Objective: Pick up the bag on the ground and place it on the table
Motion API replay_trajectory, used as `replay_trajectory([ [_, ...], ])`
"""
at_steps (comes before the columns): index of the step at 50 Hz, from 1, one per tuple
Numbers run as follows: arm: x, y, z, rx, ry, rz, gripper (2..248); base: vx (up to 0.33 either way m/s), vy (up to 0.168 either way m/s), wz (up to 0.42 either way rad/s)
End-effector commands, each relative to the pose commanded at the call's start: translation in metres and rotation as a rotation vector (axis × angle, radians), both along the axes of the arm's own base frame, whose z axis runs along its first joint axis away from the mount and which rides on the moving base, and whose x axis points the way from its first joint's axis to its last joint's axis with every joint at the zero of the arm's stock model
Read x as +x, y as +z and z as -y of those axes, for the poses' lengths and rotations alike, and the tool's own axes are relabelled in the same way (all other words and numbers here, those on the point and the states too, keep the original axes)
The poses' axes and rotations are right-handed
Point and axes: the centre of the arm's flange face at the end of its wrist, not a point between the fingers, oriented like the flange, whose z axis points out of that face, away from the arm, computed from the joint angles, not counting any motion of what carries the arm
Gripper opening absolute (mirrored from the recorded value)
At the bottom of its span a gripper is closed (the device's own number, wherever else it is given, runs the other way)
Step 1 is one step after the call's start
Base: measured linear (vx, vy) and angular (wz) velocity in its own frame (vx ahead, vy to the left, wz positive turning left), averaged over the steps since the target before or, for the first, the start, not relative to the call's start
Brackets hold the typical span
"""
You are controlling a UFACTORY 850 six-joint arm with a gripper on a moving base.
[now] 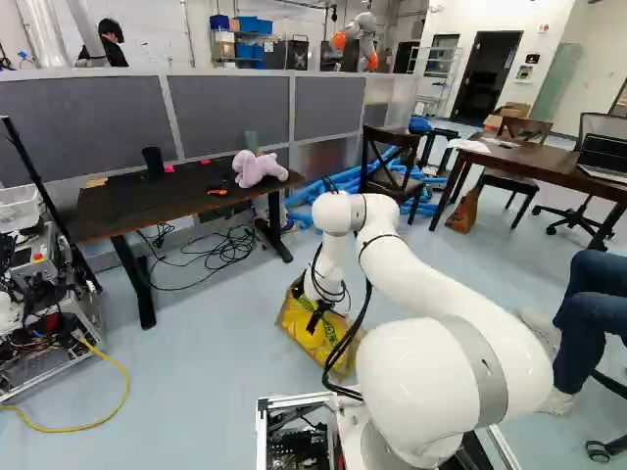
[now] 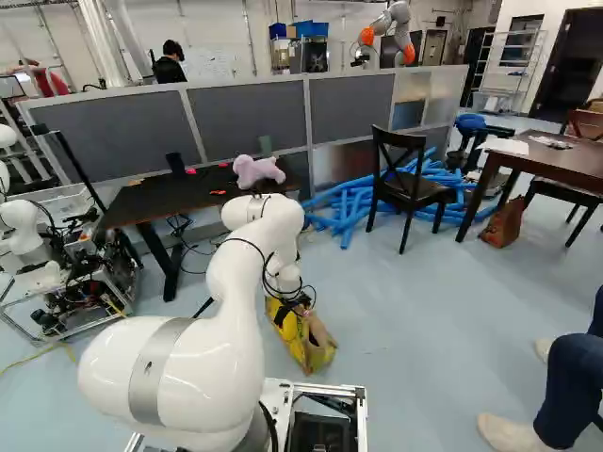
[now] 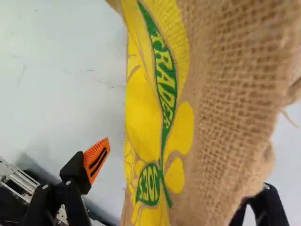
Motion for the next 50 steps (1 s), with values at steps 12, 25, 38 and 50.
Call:
replay_trajectory([
  [12,0.0,-0.004,0.0,0.0,0.0,0.0,205,0.0,0.0,0.0],
  [25,0.0,-0.005,0.0,0.0,0.0,0.0,94,0.0,0.0,0.0],
  [38,0.0,-0.002,0.0,0.0,0.0,0.0,24,0.0,0.0,0.0],
  [50,0.0,0.014,0.0,0.0,0.0,0.0,22,0.0,0.0,0.0],
])
